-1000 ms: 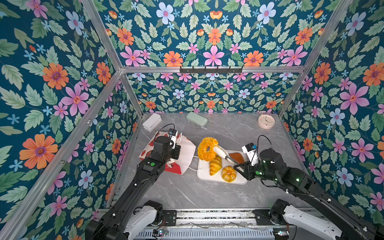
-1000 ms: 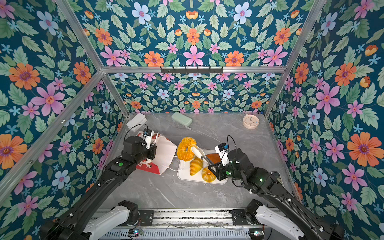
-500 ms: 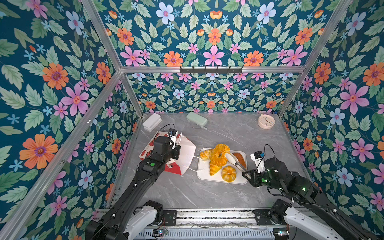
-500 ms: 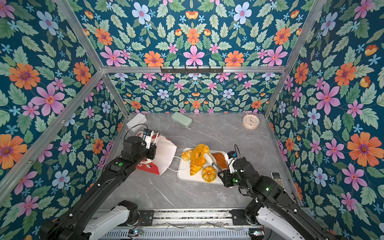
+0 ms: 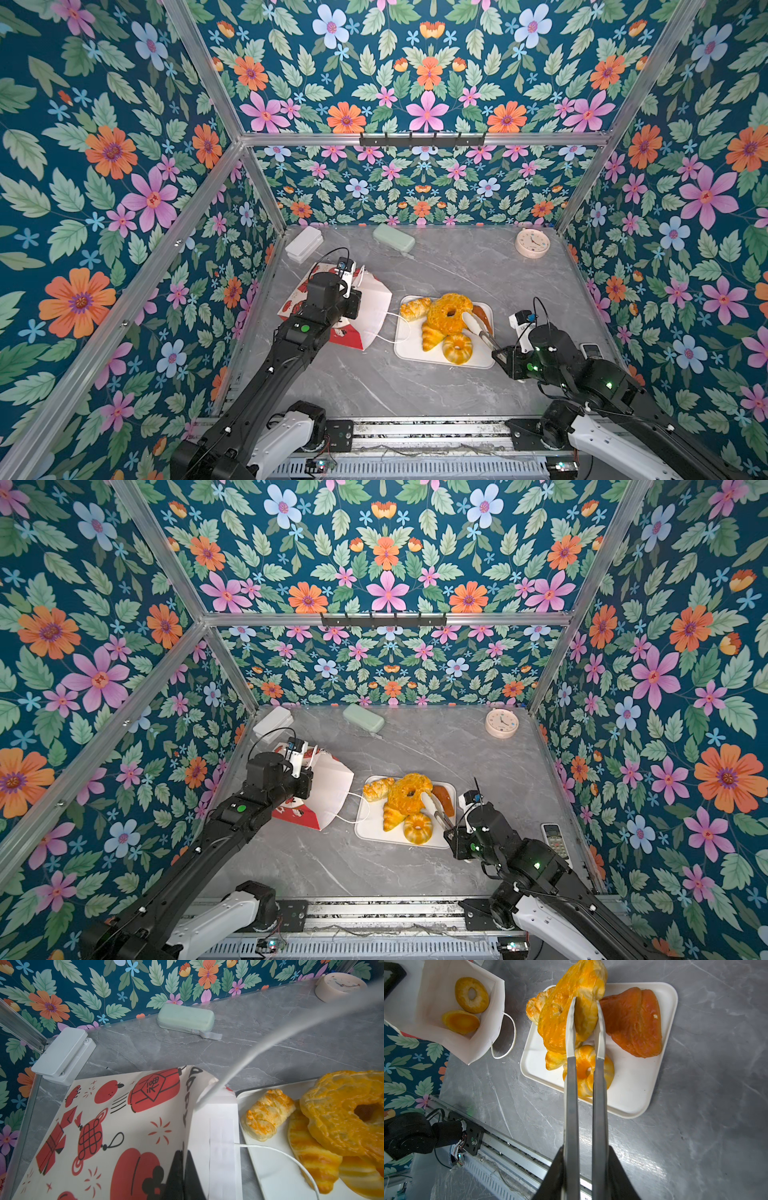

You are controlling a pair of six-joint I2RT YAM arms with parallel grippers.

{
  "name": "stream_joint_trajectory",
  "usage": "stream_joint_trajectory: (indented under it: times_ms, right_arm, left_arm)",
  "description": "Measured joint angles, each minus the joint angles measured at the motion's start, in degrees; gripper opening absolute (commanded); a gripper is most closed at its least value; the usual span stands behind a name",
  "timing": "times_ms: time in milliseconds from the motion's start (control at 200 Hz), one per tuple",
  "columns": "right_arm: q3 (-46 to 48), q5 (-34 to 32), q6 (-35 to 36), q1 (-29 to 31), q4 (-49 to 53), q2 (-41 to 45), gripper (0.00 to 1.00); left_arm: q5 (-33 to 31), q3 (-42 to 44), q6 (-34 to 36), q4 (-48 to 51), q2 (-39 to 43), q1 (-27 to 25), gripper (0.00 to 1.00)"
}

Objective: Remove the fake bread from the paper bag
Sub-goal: 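Lower the large ring bread onto the tray and open the tongs, then move the right tongs back toward the bag while the left gripper tilts the bag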

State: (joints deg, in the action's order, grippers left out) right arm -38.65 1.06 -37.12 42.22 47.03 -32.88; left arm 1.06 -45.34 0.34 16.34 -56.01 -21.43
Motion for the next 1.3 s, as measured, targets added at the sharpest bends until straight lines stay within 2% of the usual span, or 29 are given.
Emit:
stream_joint_trajectory:
  times_ms: [420,725,895,985,1090,1300]
  right_arm:
    - [0.0,-1.6,-2.2,0.0,3.6,-1.5,0.47]
    - [-3.0,-2.9,-2.6,0.0,5.2,3.8,0.47]
    - [-4.7,-3.4,0.3,0.0,3.3,4.4,0.46]
    - [-5.1,-0.8,2.4,0.0,-0.8,0.7,0.46]
    - [-6.3,5.0,4.7,0.5,-8.0,-8.0,0.46]
    - [-12.5,13.7,9.6,8.6,-23.3,-27.5,0.45]
  left_arm:
    - [0.2,0.0,0.0,0.0,-0.2,0.0,0.0]
    - [0.3,0.0,0.0,0.0,-0.2,0.0,0.0]
    - [0.4,0.0,0.0,0.0,0.0,0.0,0.0]
    - [0.6,0.0,0.1,0.0,0.3,0.0,0.0]
    - [0.8,-0.1,1.0,0.1,0.4,0.0,0.0]
    - [0.7,-2.8,3.0,1.8,-0.6,-0.1,0.0]
